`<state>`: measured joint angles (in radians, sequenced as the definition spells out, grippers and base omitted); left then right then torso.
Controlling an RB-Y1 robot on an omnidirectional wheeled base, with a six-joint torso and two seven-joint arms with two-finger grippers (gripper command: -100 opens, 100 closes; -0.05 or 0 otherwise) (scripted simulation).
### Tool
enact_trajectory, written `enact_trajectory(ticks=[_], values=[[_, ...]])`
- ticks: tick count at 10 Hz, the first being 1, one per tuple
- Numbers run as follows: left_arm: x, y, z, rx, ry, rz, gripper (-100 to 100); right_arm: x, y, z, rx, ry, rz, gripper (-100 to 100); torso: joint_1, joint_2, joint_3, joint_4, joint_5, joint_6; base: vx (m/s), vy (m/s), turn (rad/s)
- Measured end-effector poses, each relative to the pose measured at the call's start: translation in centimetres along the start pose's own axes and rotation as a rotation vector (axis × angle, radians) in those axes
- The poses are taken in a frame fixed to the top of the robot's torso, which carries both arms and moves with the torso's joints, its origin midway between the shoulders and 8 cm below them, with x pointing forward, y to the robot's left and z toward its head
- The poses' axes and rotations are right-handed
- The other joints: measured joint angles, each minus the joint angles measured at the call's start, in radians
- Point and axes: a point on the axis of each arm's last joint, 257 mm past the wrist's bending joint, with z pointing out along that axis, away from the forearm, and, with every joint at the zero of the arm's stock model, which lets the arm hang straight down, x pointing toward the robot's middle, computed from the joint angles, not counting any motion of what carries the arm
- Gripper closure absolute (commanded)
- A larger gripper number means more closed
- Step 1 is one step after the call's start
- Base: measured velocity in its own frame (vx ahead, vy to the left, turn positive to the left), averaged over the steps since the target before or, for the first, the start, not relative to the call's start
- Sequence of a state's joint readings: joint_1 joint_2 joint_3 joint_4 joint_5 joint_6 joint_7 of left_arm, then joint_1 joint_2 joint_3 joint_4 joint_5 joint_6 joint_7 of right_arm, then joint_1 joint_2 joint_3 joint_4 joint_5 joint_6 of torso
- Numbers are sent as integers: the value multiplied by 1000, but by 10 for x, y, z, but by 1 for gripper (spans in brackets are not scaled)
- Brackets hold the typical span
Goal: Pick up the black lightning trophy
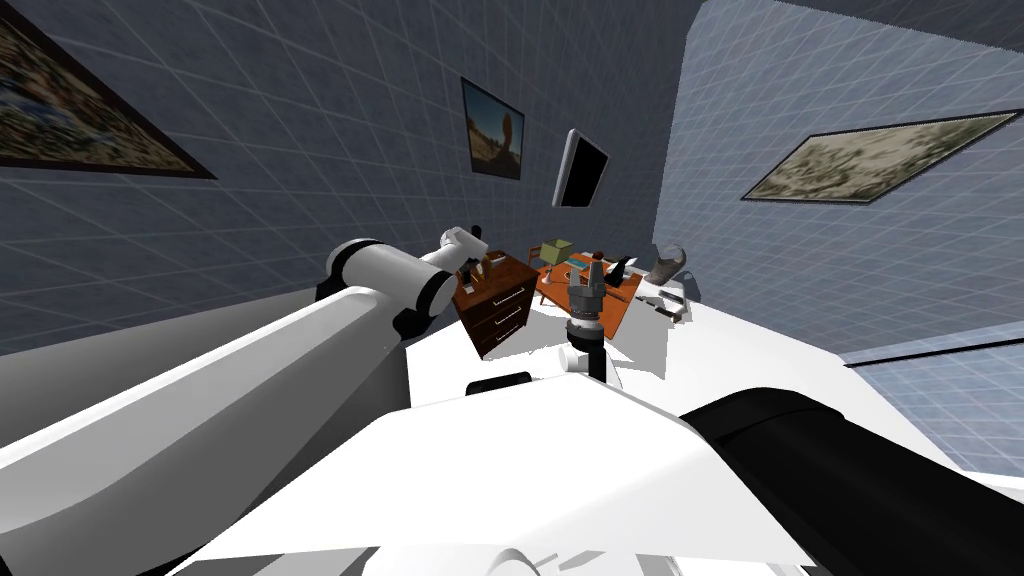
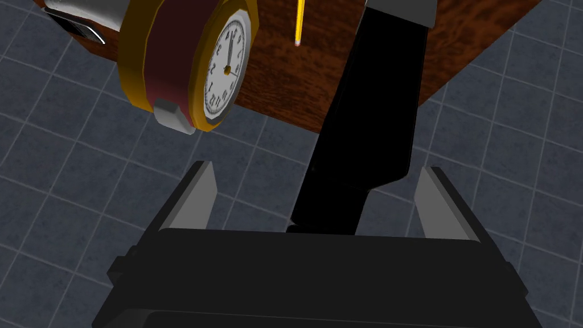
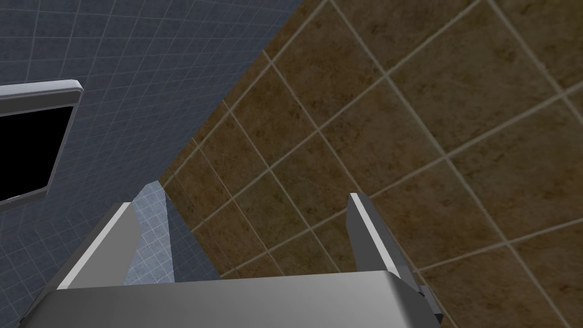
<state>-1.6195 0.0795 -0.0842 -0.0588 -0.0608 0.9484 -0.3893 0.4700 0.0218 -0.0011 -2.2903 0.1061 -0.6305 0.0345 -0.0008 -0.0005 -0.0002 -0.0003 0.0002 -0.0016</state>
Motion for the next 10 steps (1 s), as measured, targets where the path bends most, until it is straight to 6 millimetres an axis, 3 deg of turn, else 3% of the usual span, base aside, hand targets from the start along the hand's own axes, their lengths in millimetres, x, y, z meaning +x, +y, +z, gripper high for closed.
enact_trajectory(ticks=[3,4,7,10], values=[[20,24,18,-61,33,0,-100,0,0,0,0,0,0,0,1,0,0,0,0,0,19,22,-5],[19,13,4,-58,29,18,-100,0,0,0,0,0,0,0,4,-3,-1,0,0,0,71,96,-29],[25,12,-2,-81,33,52,-100,0,0,0,0,0,0,0,6,-5,-3,-1,1,0,65,79,-10],[25,4,-10,-82,29,69,-100,0,0,0,0,0,0,0,2,-1,-1,0,1,0,8,14,1]])
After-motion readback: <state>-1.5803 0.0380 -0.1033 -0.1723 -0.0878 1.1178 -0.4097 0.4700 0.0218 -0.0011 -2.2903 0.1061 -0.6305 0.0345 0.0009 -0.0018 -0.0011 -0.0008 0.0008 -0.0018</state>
